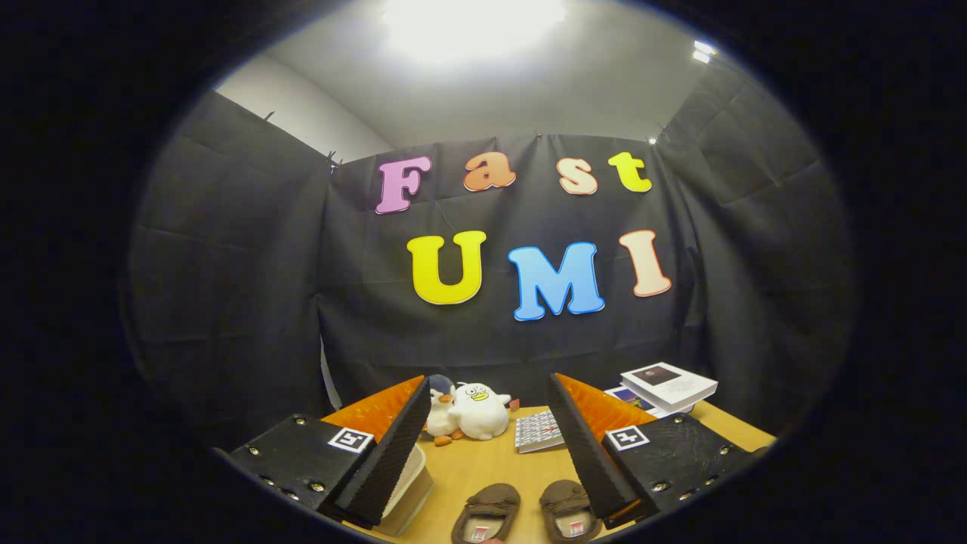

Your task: Open the storage box then place both shoes into the box .Put the left shoe in first, then the right shoe, with the right side of both shoes facing outward in a uniform manner.

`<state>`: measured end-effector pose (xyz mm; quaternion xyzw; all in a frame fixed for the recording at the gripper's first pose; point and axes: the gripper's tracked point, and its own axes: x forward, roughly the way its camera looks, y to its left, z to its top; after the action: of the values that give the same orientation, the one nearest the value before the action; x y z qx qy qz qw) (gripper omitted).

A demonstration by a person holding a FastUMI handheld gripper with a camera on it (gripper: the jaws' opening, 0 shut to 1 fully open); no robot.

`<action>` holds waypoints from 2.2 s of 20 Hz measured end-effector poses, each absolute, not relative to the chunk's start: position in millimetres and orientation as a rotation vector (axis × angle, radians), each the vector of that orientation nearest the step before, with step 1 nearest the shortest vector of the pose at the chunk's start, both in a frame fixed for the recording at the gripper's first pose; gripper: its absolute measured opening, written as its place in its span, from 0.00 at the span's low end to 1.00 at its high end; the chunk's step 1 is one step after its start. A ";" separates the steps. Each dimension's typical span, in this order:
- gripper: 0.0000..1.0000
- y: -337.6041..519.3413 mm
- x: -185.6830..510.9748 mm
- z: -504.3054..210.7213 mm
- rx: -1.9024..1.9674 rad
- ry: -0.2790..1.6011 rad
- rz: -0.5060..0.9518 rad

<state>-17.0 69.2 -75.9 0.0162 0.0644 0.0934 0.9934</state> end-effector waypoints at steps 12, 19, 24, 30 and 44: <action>0.98 124.7 -51.7 -195.3 0.440 0.506 0.269; 0.98 164.1 -59.2 -248.1 0.627 0.643 0.284; 0.98 187.9 -69.9 -279.7 0.887 0.762 0.311; 0.98 205.0 -75.3 -298.3 1.161 0.863 0.311; 0.16 215.0 -81.0 -276.2 1.149 0.960 0.377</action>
<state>-81.0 215.0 -276.2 0.5190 0.4339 0.1705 0.7164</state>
